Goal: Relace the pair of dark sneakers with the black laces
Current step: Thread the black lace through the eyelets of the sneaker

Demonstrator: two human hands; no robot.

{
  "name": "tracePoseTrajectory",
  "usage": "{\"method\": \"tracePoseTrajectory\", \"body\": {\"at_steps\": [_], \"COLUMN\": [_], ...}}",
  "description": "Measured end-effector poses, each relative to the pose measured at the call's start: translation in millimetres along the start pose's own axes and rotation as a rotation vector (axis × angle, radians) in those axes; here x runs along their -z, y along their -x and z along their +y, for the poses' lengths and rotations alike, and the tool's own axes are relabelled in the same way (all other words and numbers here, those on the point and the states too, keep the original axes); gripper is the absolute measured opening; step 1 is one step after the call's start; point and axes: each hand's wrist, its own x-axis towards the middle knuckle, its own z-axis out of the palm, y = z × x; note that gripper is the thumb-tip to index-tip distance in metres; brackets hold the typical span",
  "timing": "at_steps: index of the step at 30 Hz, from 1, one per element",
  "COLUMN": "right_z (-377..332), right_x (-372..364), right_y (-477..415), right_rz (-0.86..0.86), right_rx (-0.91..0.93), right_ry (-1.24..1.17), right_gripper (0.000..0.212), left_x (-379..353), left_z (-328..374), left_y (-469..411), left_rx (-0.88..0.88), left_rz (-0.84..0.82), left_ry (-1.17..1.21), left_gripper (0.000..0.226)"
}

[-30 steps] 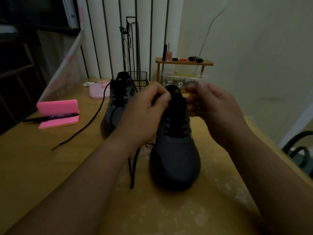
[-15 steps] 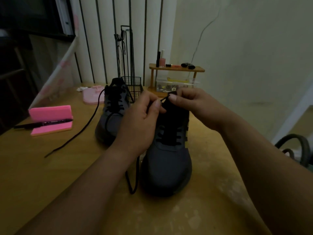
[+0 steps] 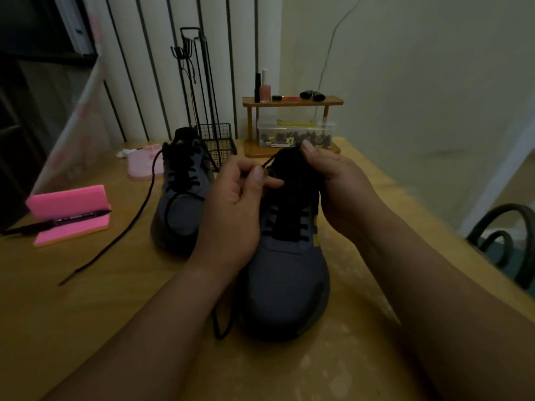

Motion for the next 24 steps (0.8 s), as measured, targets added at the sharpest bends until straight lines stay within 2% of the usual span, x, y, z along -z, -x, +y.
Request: {"method": "tracePoseTrajectory", "body": {"at_steps": [3, 5, 8, 14, 18, 24], "right_z": [1.9, 3.0, 3.1, 3.8, 5.0, 4.2], "right_x": [3.8, 5.9, 7.0, 7.4, 8.1, 9.1], "right_y": [-2.7, -3.6, -3.7, -6.7, -10.3, -6.9], "right_rz": [-0.013, -0.024, -0.051, -0.085, -0.063, -0.089], "right_rx": [0.003, -0.004, -0.008, -0.03, -0.034, -0.034], "right_ry": [0.008, 0.004, 0.007, -0.004, -0.014, -0.024], "right_gripper": [0.04, 0.036, 0.037, 0.044, 0.046, 0.043], "left_x": [8.0, 14.4, 19.8, 19.6, 20.1, 14.4], "left_z": [8.7, 14.1, 15.7, 18.4, 17.4, 9.3], "left_y": [0.6, -2.0, -6.7, -2.5, -1.8, 1.6], "left_rx": [-0.022, 0.032, 0.119, 0.124, 0.042, -0.044], "left_rz": [0.068, 0.081, 0.011, -0.11, -0.104, -0.208], "left_ry": [-0.053, -0.055, -0.114, -0.141, -0.154, -0.254], "left_gripper": [0.014, 0.014, 0.014, 0.012, 0.01, 0.01]}}
